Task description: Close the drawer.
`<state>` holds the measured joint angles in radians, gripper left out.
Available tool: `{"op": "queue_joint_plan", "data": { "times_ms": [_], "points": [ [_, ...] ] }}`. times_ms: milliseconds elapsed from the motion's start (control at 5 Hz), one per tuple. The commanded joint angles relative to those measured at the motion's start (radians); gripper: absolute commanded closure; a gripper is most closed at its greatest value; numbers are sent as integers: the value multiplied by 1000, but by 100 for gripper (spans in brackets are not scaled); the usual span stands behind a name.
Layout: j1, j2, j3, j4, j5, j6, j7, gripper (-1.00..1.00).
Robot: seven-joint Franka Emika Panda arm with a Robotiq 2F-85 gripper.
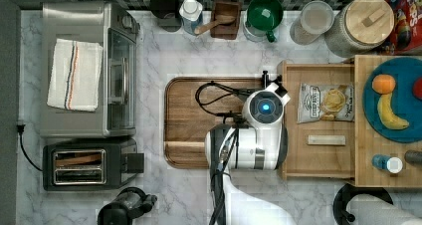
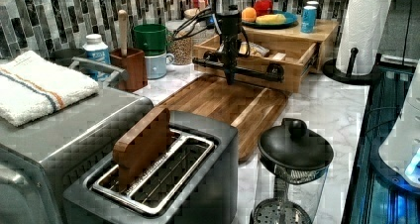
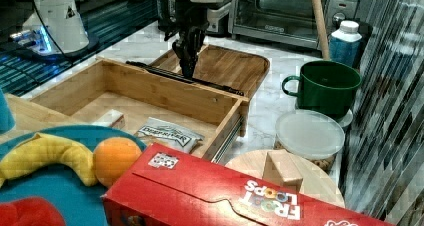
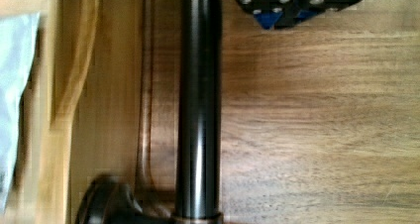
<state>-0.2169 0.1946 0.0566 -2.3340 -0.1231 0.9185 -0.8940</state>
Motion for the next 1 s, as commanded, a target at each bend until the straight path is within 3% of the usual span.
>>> {"op": "queue_joint_plan", "data": {
  "times_ms": [200, 1000],
  "points": [
    [-140, 74, -51, 173, 65, -5, -329, 100],
    [-336, 187, -159, 385, 143, -18, -660, 100]
  ]
}}
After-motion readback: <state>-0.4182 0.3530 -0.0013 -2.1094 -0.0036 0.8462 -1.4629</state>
